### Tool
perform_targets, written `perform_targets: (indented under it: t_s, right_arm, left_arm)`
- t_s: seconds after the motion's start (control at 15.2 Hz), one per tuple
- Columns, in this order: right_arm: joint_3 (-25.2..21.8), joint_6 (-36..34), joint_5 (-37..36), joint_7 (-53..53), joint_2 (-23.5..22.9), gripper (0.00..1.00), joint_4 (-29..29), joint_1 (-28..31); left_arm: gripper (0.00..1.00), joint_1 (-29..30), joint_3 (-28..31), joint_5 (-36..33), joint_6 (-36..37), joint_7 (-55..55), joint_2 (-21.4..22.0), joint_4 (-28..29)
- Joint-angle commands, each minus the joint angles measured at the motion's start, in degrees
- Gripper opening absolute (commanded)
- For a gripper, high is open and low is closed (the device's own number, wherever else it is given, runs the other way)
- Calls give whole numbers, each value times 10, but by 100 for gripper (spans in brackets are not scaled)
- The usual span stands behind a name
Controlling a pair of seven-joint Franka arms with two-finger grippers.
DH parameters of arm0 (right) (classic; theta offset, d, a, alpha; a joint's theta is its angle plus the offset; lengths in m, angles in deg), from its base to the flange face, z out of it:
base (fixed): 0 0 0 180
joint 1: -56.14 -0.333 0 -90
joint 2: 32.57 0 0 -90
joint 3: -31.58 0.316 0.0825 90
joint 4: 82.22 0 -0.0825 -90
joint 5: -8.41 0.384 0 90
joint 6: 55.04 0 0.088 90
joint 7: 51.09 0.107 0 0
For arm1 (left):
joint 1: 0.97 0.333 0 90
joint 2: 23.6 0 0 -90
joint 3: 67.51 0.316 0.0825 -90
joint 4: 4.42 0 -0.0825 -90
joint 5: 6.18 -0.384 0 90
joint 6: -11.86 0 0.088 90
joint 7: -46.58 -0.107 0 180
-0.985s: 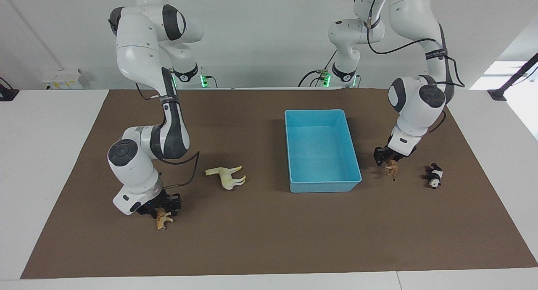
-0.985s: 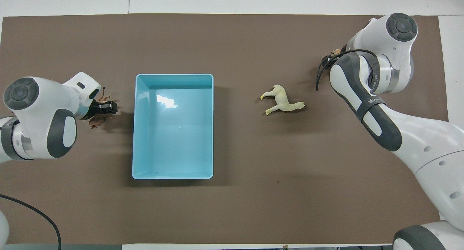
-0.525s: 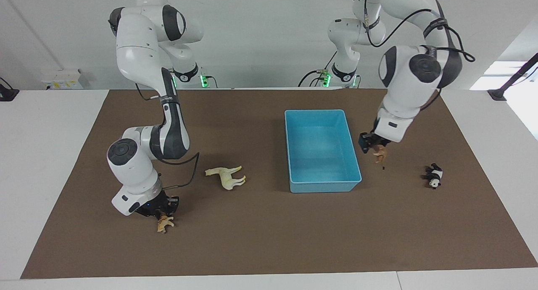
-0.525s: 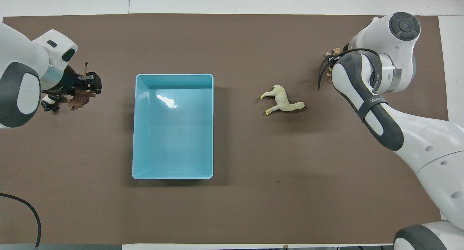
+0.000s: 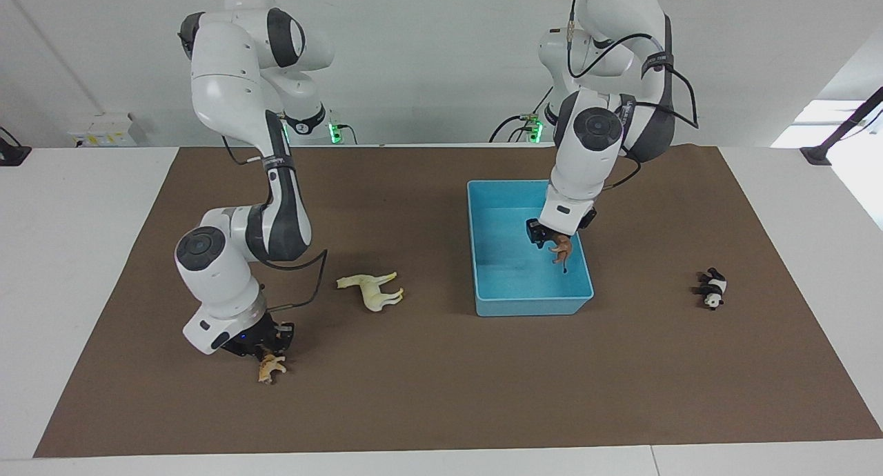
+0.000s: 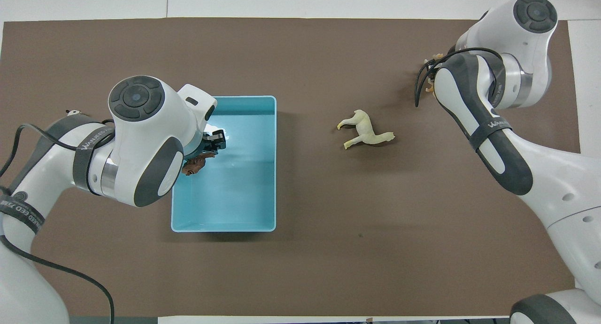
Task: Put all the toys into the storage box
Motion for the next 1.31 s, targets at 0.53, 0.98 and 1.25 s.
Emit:
perform_targets:
  t_s: [0.53,0.98,1.25]
  right_arm:
    - [12,-130,8,346,84,0,88,-241]
    - [13,93,67,506,61,0,40,-382]
    - [13,152,73,522,59,51,-25,-400]
  left_arm:
    - [100,262,10,-39,-153,-430,-7,-6]
    - [100,324,11,-37,-319,-525,-125,-34]
    - [100,326,11,-37,-319,-523,-135,-32]
